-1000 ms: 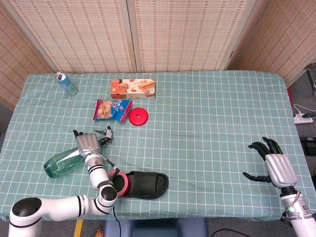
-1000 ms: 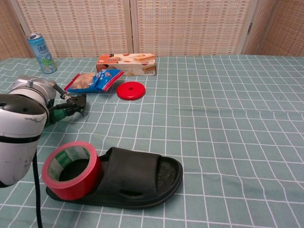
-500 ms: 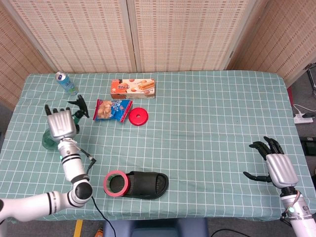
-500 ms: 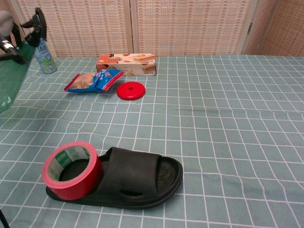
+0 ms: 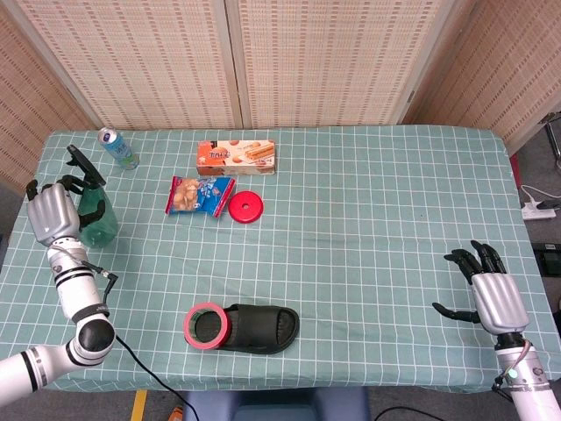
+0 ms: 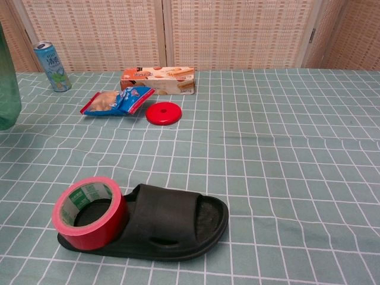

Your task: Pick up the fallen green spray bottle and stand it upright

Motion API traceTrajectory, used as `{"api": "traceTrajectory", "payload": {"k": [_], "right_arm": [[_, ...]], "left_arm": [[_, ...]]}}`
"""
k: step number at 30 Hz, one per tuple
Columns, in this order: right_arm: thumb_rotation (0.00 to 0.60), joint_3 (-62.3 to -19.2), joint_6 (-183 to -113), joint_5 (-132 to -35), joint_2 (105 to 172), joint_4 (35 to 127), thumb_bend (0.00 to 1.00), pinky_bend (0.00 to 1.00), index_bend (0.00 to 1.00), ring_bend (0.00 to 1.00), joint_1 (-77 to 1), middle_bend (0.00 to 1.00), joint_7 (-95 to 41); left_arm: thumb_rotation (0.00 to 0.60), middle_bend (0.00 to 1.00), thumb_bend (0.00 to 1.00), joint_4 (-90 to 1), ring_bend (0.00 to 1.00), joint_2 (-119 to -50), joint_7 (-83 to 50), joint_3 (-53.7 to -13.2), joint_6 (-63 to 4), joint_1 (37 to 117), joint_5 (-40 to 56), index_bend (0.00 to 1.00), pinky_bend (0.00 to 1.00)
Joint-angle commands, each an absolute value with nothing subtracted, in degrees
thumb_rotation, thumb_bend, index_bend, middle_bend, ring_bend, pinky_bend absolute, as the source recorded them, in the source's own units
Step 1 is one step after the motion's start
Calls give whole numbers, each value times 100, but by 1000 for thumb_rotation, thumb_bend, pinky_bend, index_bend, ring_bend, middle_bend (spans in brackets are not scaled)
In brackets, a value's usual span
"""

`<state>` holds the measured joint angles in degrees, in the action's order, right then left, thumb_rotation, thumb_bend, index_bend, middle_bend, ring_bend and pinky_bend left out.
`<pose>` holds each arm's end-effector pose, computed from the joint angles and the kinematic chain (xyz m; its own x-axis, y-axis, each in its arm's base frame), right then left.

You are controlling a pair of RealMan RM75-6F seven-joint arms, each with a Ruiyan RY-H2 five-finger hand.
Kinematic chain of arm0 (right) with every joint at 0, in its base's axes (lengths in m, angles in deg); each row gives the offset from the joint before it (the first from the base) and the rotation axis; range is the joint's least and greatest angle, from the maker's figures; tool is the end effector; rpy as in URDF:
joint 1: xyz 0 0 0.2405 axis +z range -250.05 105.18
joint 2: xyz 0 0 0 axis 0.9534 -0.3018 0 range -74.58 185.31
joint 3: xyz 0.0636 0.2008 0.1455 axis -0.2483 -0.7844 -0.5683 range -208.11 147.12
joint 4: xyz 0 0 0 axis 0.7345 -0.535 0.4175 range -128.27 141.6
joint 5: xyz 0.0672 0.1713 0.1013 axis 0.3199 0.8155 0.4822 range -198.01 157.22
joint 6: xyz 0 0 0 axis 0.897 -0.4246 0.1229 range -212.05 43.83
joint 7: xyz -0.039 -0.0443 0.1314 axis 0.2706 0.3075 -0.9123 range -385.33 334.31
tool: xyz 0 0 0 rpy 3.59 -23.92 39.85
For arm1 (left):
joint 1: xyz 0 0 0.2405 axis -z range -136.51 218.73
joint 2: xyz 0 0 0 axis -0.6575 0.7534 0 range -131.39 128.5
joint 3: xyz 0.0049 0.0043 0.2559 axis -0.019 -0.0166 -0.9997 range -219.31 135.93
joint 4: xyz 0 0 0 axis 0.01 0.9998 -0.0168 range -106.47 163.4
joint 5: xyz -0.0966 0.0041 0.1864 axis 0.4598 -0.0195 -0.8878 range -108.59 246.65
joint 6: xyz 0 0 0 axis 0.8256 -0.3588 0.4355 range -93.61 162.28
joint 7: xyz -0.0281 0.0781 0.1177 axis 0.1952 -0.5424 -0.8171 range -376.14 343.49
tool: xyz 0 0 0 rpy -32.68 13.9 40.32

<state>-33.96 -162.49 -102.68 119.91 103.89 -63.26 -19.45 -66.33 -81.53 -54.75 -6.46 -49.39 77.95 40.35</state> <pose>-0.2915 -0.2032 0.1374 0.4027 -0.0901 0.9109 -0.9153 -0.0354 0.4012 -0.1915 0.3833 0.1525 0.2724 -0.1785 0.9455 0.8908 0.4183 -0.1777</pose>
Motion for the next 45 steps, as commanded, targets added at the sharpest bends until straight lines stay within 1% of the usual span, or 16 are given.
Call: {"api": "traceTrajectory", "payload": {"k": [1,5,13,23,30,36,39,41,45], "right_arm": [[600,-3409,-16279,-10251,12022,10382,0,71,256,0,-6336,192,-1876],[600,-3423,-16293,-10216,12054,10383,0,71,255,0,-6341,192,-1766],[600,-3444,-16299,-10165,12081,10408,0,79,254,0,-6343,193,-1645],[600,-3446,-16290,-10165,12077,10407,0,80,252,0,-6346,192,-1656],[600,-3448,-16288,-10162,12073,10410,0,80,252,0,-6349,192,-1655],[600,-3453,-16279,-10148,12068,10418,0,89,252,0,-6349,192,-1659],[600,-3457,-16281,-10145,12070,10425,0,98,252,0,-6349,192,-1657],[600,-3457,-16282,-10145,12072,10425,0,98,252,0,-6350,192,-1649],[600,-3459,-16281,-10140,12076,10425,0,98,252,0,-6351,192,-1639]], "left_arm": [[600,462,415,-6506,288,-8102,-4883,-482,-4631,7661,4048,686,71],[600,461,410,-6514,288,-8105,-4513,-370,-4544,7679,4047,684,70],[600,466,405,-6236,287,-8328,-3635,-384,-4402,7700,3738,671,62],[600,466,402,-5460,283,-8895,-2996,-815,-4459,7750,3132,665,54],[600,462,399,-5282,278,-9071,-2863,-894,-4495,7745,2996,654,52],[600,448,369,-5225,269,-9145,-2757,-964,-4468,7674,2929,631,48],[600,419,352,-5210,247,-9175,-2696,-965,-4402,7635,2963,591,43],[600,373,338,-5230,206,-9170,-2678,-943,-4359,7617,3006,534,34],[600,334,317,-5240,174,-9153,-2694,-979,-4270,7595,3004,480,28]]}}
